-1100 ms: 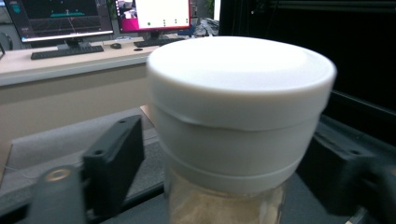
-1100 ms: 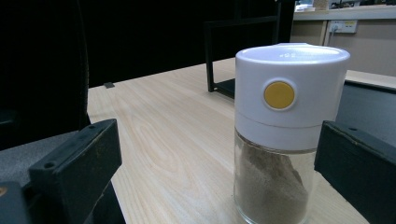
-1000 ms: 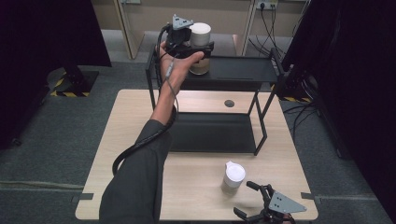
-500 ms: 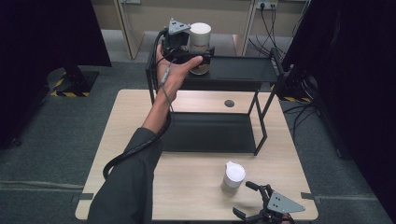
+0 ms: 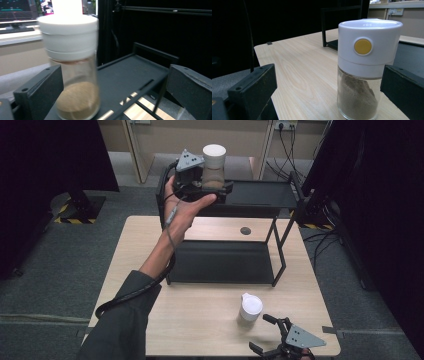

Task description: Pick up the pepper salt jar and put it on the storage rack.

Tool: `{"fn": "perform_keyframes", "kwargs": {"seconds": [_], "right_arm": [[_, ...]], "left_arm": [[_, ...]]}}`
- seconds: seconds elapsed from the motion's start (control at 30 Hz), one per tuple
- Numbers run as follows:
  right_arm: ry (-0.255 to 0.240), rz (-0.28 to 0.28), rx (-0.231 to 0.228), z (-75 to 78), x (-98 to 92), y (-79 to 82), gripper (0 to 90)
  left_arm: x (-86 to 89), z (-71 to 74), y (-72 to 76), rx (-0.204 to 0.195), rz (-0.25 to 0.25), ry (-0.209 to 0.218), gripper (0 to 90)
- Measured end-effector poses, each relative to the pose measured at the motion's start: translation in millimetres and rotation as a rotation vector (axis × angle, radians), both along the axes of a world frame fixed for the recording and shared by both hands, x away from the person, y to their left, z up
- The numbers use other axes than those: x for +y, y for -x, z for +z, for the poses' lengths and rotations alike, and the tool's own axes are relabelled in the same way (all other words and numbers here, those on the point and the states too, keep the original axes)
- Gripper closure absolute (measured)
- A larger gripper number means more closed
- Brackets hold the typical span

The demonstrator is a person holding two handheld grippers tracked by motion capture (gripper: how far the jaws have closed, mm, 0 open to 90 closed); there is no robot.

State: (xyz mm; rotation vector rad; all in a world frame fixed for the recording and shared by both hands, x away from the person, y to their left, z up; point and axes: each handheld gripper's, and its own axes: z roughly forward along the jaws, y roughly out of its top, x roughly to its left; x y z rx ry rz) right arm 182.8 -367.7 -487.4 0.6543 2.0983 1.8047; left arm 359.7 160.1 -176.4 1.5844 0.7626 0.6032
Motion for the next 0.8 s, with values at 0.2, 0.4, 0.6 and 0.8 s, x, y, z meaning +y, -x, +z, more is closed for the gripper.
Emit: {"fn": "perform_keyframes", "kwargs": {"seconds": [0.2, 0.4, 0.6, 0.8], "right_arm": [[0.000, -0.002, 0.002, 0.1, -0.1, 0.1, 1.2], [-0.001, -0.003, 0.001, 0.1, -0.2, 0.3, 1.2], [0.001, -0.003, 0.000, 0.5, 0.0, 0.7, 1.2], [0.002, -0.003, 0.000, 0.4, 0.4, 0.8, 1.2]], "left_arm": [[1.5, -12.0, 13.8, -0.017, -0.064, -0.012, 1.0], [1.7, -26.6, 29.6, -0.018, -0.145, -0.016, 1.4], [-0.2, -41.9, 45.0, -0.018, -0.212, -0.029, 1.6], [2.0, -59.4, 54.7, -0.011, -0.249, -0.007, 1.8]]}}
